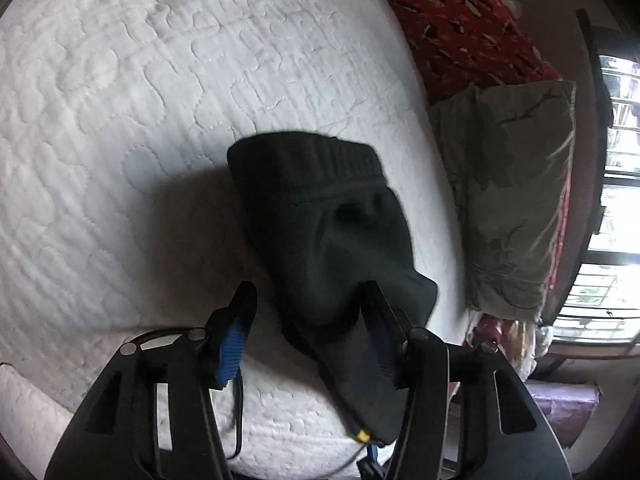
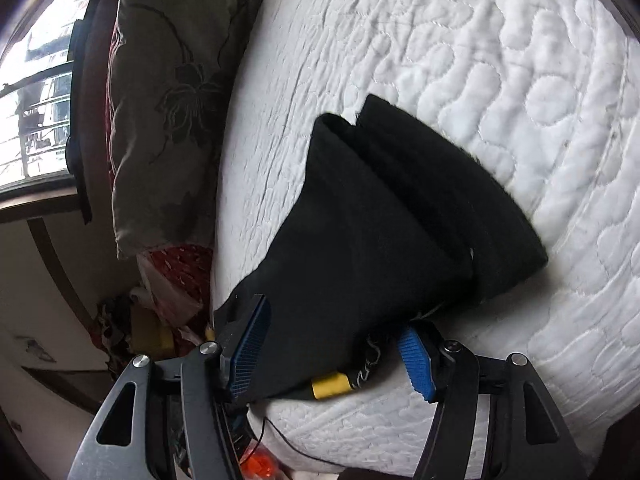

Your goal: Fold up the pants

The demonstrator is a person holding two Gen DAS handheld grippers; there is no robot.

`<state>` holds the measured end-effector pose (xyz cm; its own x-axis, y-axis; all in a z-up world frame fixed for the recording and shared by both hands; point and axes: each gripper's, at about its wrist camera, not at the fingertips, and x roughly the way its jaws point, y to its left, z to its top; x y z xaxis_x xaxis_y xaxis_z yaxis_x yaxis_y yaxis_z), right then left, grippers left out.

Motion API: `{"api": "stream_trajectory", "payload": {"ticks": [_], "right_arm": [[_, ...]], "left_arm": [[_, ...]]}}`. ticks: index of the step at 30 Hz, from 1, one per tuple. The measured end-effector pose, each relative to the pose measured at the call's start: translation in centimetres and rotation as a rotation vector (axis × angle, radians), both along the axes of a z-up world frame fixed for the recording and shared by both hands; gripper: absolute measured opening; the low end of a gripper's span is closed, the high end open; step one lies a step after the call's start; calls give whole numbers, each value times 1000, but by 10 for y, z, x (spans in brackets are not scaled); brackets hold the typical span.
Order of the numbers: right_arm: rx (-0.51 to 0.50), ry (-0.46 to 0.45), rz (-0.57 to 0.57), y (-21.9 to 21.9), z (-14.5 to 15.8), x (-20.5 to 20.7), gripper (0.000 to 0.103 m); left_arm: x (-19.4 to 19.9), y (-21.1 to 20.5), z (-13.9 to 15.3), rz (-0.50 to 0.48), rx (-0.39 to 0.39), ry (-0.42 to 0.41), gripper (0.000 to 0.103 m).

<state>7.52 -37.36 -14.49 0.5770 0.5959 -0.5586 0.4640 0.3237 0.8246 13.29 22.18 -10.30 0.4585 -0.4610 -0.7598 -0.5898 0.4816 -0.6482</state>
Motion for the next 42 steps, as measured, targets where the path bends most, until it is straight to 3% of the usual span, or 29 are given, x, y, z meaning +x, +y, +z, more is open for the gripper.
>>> {"api": "stream_trajectory", "payload": {"ticks": [3,4,5,6,8,9,10,11,12,15,18,22,24,26,28,30,36,37,39,42], "right_arm": [[60,13,-2,1,-10,-14,62],[71,6,-11,-1,-14,-19,62],[71,-3,-21,-1,-15,-19,62],[66,-9,-28,-2,-15,-18,62],[40,-29,-48,-4,-13,-10,61],[26,-31,-48,-3,-11,-5,53],[12,-30,-47,-2,-10,0,32],[-2,-25,-40,-2,-9,6,19],[-3,-21,-21,-2,-8,14,14],[-17,-57,18,-10,12,26,14],[-48,-160,54,-21,56,33,7],[-154,-221,101,-43,91,32,7],[-220,-173,101,-57,78,26,7],[-246,-79,81,-70,47,16,7],[-229,-14,69,-75,24,6,8],[-214,2,64,-76,15,-7,18],[-300,-49,57,-96,57,-32,25],[-316,-69,54,-100,66,-35,29],[-350,-110,52,-105,83,-35,37],[-370,-168,113,-93,102,-20,38]], "left_arm": [[8,-4,-10,18,21,11,49],[11,-4,-9,38,31,3,43],[13,-4,-9,48,36,4,27],[15,-4,-10,56,29,1,18],[16,-2,-11,87,-8,0,13],[15,-1,-10,98,-26,-9,11],[13,-1,-6,105,-42,-24,11],[9,-1,-1,107,-60,-40,10],[6,-1,5,108,-74,-53,10],[-9,-8,28,97,-74,-87,10],[-29,-24,45,92,-39,-113,10],[-37,-52,13,51,1,-46,11],[-38,-62,-14,44,-14,26,11],[-45,-62,-22,51,-4,38,11],[-49,-57,-19,34,-12,20,11],[-55,-50,-11,14,-25,11,11],[-89,-25,32,36,28,-114,13],[-85,-19,42,33,66,-135,15],[-68,-17,54,-3,115,-140,37],[-32,-20,64,-104,169,-138,54]]}}
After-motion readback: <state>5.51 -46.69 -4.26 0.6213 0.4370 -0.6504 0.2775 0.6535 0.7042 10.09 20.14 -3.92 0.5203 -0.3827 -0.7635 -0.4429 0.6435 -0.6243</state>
